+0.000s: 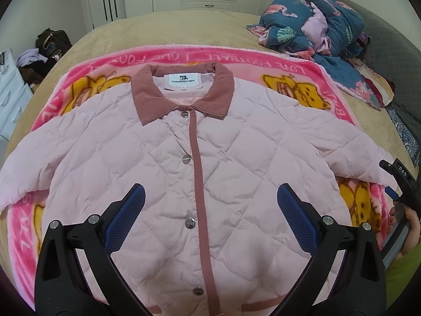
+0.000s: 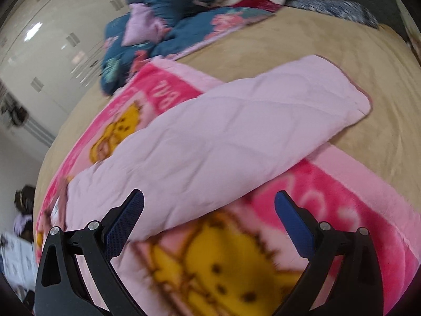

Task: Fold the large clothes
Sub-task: 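Close the right tool on the pink sleeve cuff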

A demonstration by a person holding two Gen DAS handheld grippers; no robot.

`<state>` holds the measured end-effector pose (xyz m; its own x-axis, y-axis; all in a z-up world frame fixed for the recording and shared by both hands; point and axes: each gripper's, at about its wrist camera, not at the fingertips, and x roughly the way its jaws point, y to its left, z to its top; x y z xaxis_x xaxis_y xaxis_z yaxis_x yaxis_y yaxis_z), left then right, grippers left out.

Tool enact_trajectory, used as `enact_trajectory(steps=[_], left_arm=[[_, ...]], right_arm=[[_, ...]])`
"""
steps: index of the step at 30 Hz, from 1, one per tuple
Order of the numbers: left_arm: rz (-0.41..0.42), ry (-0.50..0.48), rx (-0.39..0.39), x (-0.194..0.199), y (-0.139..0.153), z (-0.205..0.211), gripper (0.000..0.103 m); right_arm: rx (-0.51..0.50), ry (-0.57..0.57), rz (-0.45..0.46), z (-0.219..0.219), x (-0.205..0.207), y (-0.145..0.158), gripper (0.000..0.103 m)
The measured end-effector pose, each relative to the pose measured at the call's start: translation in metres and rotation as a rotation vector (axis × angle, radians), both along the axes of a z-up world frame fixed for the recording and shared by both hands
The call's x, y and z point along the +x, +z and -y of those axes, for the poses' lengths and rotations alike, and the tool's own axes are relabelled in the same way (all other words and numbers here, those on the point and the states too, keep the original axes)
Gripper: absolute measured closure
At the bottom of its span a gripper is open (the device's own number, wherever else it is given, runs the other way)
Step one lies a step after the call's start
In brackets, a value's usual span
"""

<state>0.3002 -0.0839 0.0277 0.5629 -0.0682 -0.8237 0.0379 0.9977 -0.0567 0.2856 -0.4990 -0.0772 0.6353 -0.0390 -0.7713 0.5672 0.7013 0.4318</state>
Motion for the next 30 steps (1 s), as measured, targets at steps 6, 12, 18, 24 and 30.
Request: enact_trajectory(steps=[6,12,18,24,30], left_arm=[[0.000,0.014,0.014,0.007,-0.004,-0.001,0.009],[-0.009,0.033,0.030,0.007,-0.008,-0.009,0.009],[-0.004,0.067,0.032,0.004,-0.004,-0.025,0.009],[0.012,0.101,0.027,0.003,0.005,-0.044,0.009],[0.031,0.121,0.023,-0.002,0.020,-0.057,0.009]], right_arm=[[0.092,-0.131,-0.029,0.043,0.003,-0.025,0.004],[0.136,-0.244,-0.023,0.085,0.006,-0.048,0.004],[0.173,-0.337,0.066,0.121,0.003,-0.059,0.040],[0.118,-0.267,0.191,0.119,0.001,-0.033,0.083],[-0.026,-0.106,0.329,0.083,0.015,0.044,0.087]])
